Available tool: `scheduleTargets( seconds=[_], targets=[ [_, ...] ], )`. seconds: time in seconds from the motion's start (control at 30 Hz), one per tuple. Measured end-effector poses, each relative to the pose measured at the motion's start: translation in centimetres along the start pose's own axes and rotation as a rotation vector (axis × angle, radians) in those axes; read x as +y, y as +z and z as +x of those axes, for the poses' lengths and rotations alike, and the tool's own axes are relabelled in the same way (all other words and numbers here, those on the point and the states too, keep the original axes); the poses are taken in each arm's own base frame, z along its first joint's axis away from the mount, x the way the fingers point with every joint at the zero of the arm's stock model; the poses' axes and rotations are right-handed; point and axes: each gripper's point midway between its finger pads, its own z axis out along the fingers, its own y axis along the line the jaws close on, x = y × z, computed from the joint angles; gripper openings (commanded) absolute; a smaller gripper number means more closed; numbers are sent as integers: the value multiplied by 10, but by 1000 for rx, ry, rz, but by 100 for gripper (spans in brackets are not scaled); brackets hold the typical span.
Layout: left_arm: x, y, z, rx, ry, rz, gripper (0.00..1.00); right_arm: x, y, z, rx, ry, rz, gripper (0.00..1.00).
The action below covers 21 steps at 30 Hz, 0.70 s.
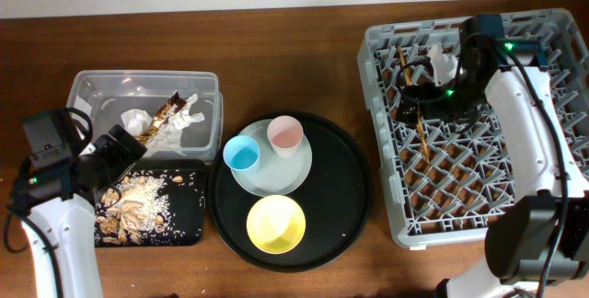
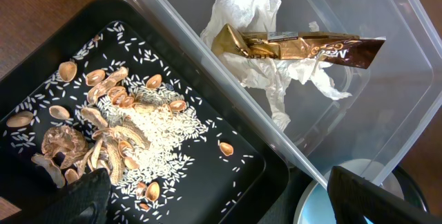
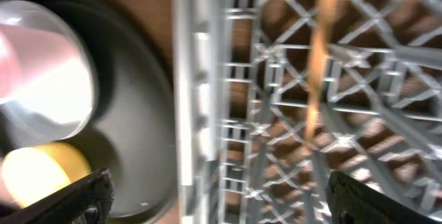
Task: Sort waste into correct bins and load items into the dishwasher rack
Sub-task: 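Carry the chopstick right with the right gripper and drop it into the gray rack, then reach the left gripper to the blue cup on the white plate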
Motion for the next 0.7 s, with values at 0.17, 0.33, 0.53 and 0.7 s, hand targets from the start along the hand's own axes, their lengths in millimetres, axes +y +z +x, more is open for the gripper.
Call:
scheduleTargets(
  seconds=[0.17,0.33,0.53,0.7],
  targets=[
    [-3,0,-6,-24,2,12,99,10,0,0,-1,2,-59,99],
    [-5,0,-9,-36,-1,19,99,12,0,0,-2,4,-72,99],
    [-48,-6,18,103,9,251,99,13,-1,0,-3,6,-77,99],
    [-102,-14,67,220,175,376,99,13,-1,0,-3,6,-77,99]
  ],
)
